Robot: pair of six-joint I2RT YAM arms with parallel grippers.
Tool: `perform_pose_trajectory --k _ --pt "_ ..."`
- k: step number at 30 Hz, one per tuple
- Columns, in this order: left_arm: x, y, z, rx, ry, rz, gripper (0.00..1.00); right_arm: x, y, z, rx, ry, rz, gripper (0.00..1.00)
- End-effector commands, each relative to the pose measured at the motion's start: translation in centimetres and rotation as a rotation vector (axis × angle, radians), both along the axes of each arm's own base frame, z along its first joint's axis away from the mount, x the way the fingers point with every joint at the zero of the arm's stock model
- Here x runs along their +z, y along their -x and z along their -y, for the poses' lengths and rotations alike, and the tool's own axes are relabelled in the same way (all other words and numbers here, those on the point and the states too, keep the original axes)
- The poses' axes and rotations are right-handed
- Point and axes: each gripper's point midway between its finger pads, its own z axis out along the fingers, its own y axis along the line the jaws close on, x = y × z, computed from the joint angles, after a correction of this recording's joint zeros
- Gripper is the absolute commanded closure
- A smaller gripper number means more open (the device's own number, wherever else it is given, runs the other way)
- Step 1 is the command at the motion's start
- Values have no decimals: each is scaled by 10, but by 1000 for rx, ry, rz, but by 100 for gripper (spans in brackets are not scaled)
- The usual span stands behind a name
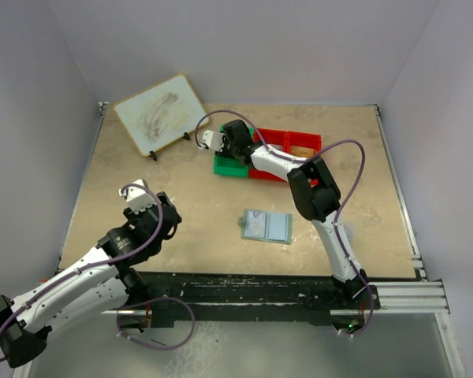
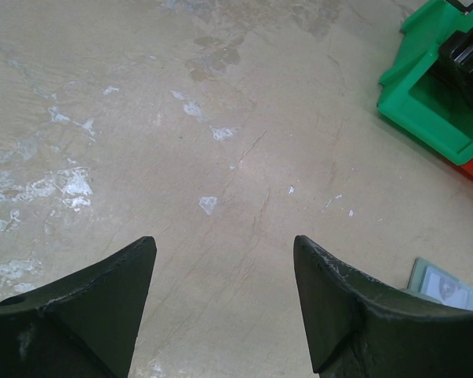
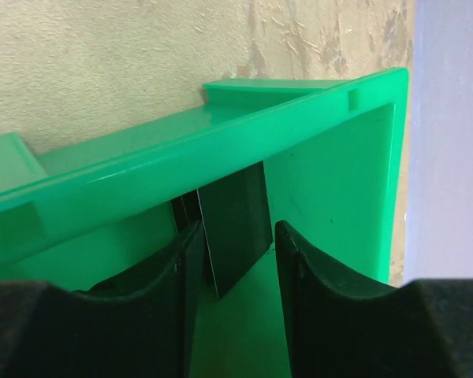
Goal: Take the credit cards out of the card holder
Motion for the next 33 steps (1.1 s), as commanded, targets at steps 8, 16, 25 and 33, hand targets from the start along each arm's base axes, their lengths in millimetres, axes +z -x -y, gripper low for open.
perform_pose_trajectory --k 8,16,25,33 --pt "10 -7 14 -38 32 18 32 80 10 -22 30 -215 46 51" --pt "11 -7 24 -83 61 5 32 172 41 -11 -115 -600 95 40" --pt "6 -10 40 -108 144 15 32 138 114 65 -676 -1076 -293 30" --pt "-3 -14 54 -124 184 2 33 94 184 94 -825 -1119 -461 30"
